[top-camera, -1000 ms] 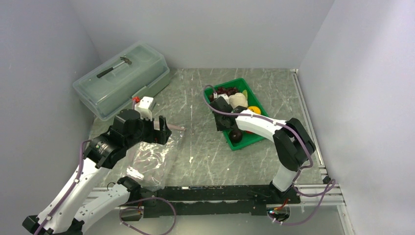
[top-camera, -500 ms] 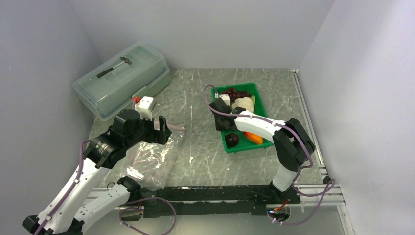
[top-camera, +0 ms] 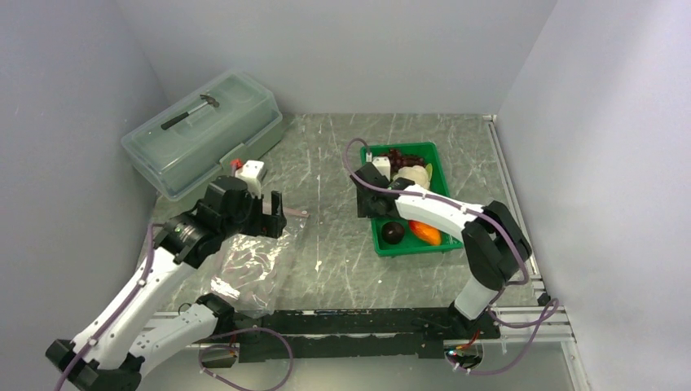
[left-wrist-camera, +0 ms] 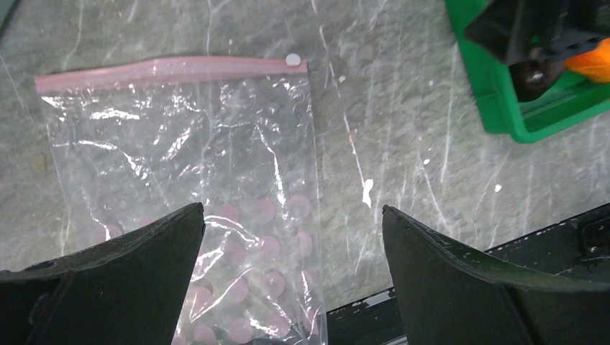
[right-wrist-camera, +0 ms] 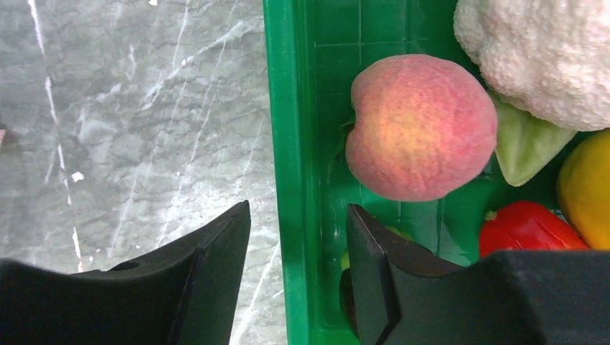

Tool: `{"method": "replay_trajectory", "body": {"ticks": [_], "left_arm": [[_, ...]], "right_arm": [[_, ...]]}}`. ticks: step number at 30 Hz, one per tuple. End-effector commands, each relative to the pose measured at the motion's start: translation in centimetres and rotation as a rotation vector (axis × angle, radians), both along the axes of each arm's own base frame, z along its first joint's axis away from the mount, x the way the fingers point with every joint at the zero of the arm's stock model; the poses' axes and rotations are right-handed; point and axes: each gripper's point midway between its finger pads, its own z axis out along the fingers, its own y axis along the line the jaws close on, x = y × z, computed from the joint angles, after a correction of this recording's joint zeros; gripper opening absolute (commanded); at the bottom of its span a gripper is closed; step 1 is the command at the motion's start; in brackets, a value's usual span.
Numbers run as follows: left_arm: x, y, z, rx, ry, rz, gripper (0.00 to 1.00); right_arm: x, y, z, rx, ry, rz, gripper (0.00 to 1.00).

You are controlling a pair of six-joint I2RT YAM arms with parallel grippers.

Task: Place the food in the zip-top bag and seal the zipper
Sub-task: Move the bin to the center of the board.

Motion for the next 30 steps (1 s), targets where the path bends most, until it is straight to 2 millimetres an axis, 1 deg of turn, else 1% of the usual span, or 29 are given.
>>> {"method": "replay_trajectory", "body": {"ticks": [1,5,10,14,17,19,23,27,30], "left_arm": [[0.3,-0.2,-0.6,0.016,0.045,0.011,0.99],[0.4,-0.4,-2.0,0.040,0.124,0.035,0.99],[-0.4,-0.4,-4.1,0.053,0.250,0.085,0.95],[-1.0,-1.3,-5.6,0.024,0.344,0.098,0.92],[-1.5,-1.3,-7.3,0.044,0.436,0.138,0.88],[-1.6,-1.5,-8.1,0.043,0.467,0.154,0.88],[-1.8,-1.8,-10.0,0.061,0.533,0.171,0.86],[-1.9,-1.6,-12.4,0.097,0.582,0.201,0.87],[-2.2,-1.4,-13.9,0.132,0.613,0.223,0.87]], "right_arm": [[0.4,0.1,4.0,0.059,-0.074,-0.016,0.56],[-0.7,-0.2,5.9,0.085,-0.096,-0.002,0.58],[-2.1,-0.3,8.7,0.152,-0.137,0.036,0.59],[-2.7,-0.6,10.0,0.181,-0.164,0.056,0.59],[-2.9,-0.6,10.2,0.188,-0.169,0.066,0.60],[-3.1,-0.6,10.1,0.192,-0.166,0.075,0.60],[-3.5,-0.5,9.3,0.199,-0.151,0.086,0.60],[-4.0,0.1,8.8,0.231,-0.138,0.116,0.60],[-4.1,0.3,8.5,0.242,-0.132,0.124,0.60]]}}
